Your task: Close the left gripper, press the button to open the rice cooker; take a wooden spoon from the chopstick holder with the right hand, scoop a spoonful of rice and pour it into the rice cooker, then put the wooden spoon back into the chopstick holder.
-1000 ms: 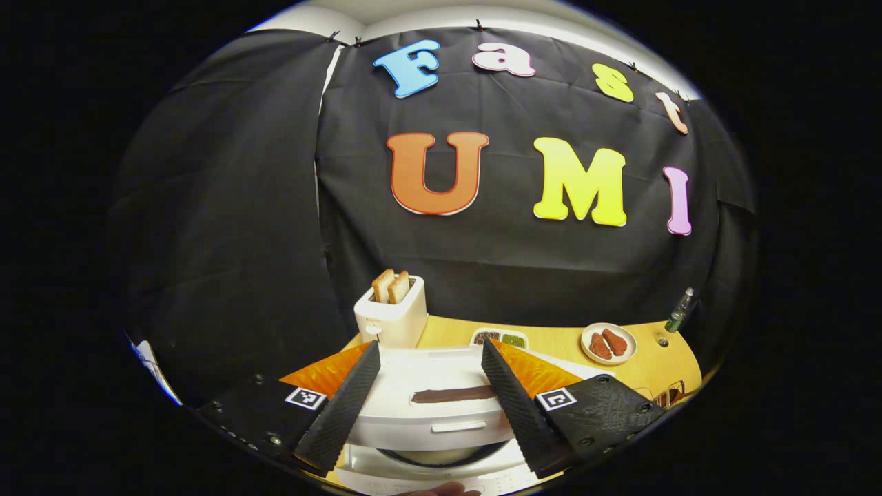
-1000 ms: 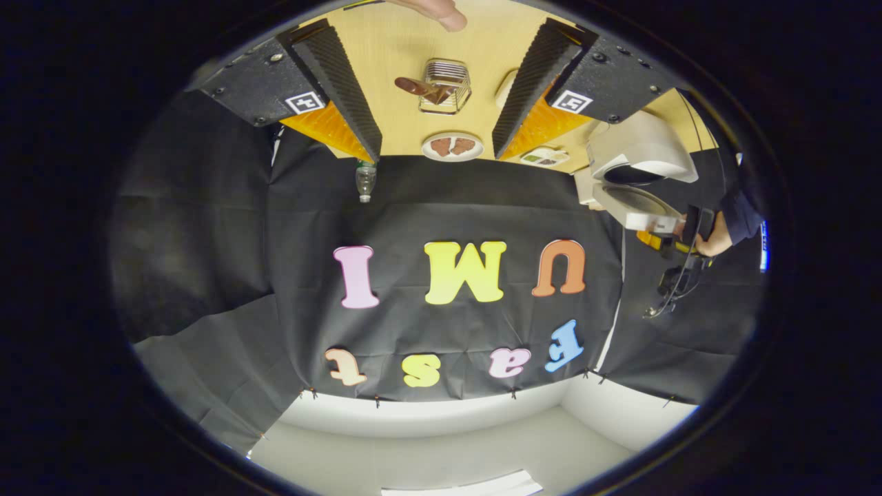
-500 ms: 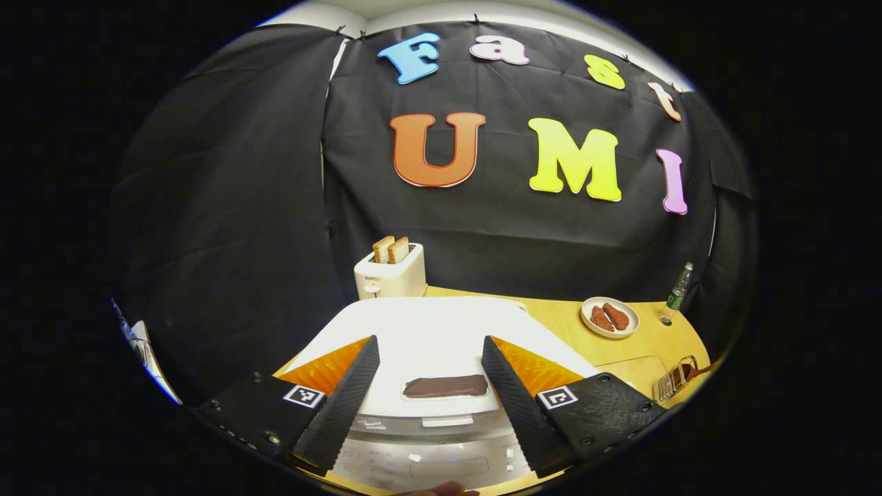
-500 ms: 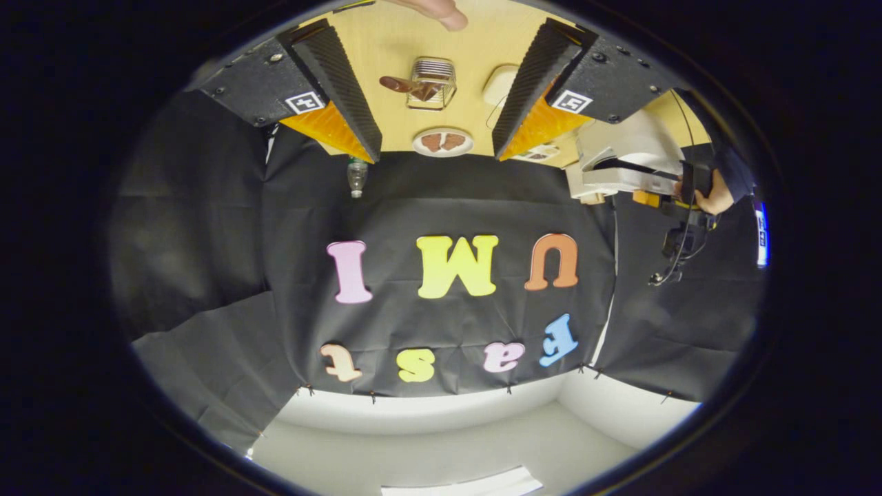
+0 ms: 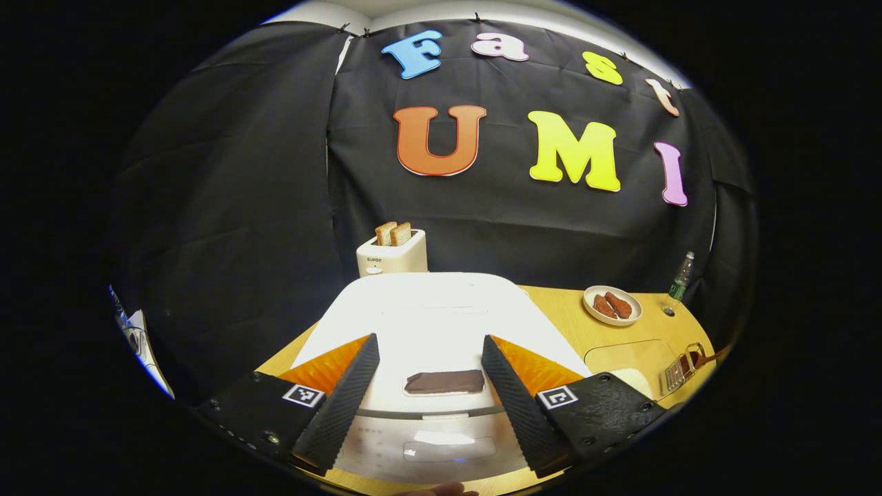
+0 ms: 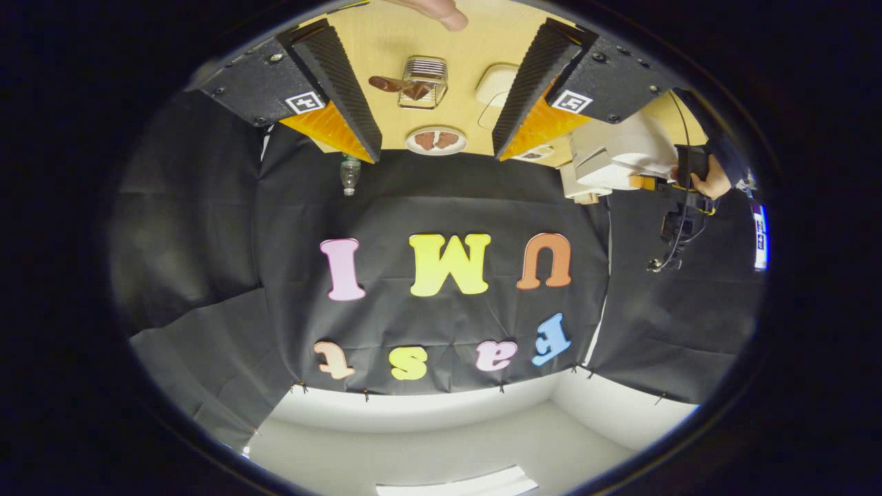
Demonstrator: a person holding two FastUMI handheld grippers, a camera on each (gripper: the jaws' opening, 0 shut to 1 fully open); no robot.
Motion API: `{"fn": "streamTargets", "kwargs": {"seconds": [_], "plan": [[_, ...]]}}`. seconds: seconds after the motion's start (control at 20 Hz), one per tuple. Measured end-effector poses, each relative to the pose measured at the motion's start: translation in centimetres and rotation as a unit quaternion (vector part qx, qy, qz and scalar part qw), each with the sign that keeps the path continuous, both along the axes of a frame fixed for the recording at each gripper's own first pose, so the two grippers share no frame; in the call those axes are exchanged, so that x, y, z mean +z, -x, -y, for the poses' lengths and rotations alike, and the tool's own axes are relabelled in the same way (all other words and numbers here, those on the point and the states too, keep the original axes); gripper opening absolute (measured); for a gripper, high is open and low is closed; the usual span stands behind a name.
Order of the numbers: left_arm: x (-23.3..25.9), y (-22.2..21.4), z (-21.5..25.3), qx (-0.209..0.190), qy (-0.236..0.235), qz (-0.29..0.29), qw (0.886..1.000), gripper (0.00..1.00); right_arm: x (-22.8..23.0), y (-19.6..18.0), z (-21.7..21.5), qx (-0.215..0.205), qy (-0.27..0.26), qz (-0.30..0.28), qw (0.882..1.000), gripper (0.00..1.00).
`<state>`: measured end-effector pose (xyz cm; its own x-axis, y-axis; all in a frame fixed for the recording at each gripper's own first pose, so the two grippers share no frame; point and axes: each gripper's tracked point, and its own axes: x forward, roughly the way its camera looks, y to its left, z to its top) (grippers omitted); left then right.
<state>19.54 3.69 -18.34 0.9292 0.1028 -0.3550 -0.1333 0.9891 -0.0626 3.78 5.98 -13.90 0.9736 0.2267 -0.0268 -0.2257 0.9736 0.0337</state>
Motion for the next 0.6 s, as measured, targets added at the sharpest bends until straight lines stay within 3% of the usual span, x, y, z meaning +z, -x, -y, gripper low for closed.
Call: {"fn": "streamTargets", "kwargs": {"seconds": [0.6], "plan": [[-1.0,1.1,0.2,0.01,0.001,0.024,1.0,0.98,-1.4,-1.1,-0.5,-0.002,0.0,-0.01,1.0,1.0]]}}
